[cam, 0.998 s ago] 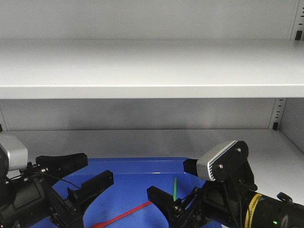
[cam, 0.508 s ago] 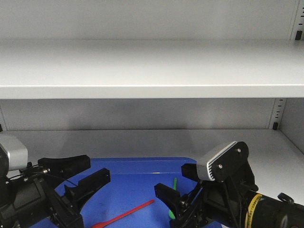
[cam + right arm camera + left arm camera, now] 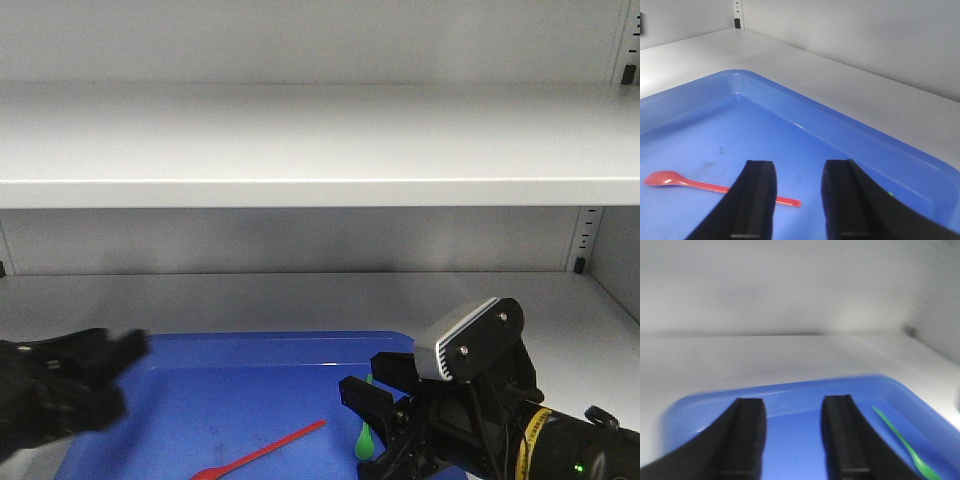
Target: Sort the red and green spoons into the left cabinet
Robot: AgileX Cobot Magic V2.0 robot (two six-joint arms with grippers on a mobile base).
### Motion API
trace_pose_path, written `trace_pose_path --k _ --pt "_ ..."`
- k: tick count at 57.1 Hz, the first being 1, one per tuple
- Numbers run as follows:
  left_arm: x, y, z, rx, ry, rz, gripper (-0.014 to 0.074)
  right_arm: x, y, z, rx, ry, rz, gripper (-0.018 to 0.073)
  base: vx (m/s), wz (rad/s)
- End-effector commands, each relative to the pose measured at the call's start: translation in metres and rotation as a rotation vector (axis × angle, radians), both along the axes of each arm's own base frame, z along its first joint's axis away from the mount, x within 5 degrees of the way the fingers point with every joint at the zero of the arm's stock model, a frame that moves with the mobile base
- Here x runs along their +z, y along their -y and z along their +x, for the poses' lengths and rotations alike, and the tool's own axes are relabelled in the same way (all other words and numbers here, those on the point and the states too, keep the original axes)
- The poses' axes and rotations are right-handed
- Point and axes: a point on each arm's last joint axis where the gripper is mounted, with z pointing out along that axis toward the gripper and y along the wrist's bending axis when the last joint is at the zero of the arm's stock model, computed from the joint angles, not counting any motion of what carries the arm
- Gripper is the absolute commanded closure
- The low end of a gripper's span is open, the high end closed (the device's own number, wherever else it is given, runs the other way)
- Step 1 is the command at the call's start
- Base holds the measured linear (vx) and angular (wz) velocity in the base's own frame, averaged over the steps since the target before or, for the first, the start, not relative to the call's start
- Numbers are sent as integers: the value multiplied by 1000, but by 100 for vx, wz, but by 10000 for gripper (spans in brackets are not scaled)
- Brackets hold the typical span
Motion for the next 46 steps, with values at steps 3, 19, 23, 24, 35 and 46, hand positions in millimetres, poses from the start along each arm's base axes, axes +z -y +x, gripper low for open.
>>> trace_pose_path --k 3,19,23,24,35,46 --pt "22 -19 -22 88 -14 -9 360 21 -2 -2 29 71 68 300 0 0" --pt "-7 -53 -70 174 139 133 605 21 -2 -2 29 71 68 329 0 1" --pt "-21 -64 -83 241 157 79 604 21 -2 -2 29 71 68 329 0 0" --pt "-24 -66 -85 254 157 74 604 21 -2 -2 29 71 68 329 0 0" --pt "-54 -86 -112 419 170 67 604 21 -2 -2 28 71 68 329 0 0" --pt "-84 -90 -131 474 206 73 603 21 -2 -2 27 70 67 329 0 0"
